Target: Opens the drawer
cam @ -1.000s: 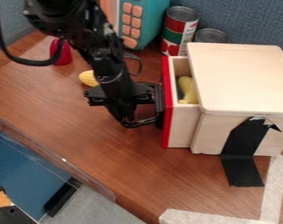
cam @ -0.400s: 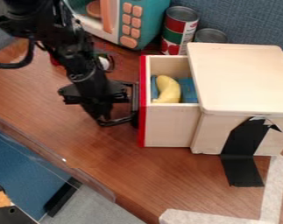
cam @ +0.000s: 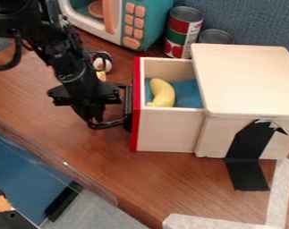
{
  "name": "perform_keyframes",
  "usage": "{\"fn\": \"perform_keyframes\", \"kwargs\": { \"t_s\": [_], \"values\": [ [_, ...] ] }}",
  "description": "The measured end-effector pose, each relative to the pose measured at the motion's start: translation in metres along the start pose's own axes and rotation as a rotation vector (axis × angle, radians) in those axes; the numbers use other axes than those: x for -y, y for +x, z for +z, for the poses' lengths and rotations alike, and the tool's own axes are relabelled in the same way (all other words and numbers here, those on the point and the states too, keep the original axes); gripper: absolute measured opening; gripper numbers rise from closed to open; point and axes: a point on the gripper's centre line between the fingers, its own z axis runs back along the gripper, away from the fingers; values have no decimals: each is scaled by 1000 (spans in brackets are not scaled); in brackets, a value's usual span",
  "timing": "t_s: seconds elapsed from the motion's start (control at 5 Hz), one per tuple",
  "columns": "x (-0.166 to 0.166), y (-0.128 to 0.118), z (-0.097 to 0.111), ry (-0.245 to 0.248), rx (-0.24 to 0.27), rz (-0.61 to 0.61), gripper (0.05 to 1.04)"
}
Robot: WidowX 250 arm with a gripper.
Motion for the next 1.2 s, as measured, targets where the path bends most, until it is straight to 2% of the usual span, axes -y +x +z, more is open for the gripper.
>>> {"fn": "perform_keyframes", "kwargs": {
  "t_s": [1.2],
  "values": [
    [-15,-3,6,9,-13,-2,152]
  ]
}}
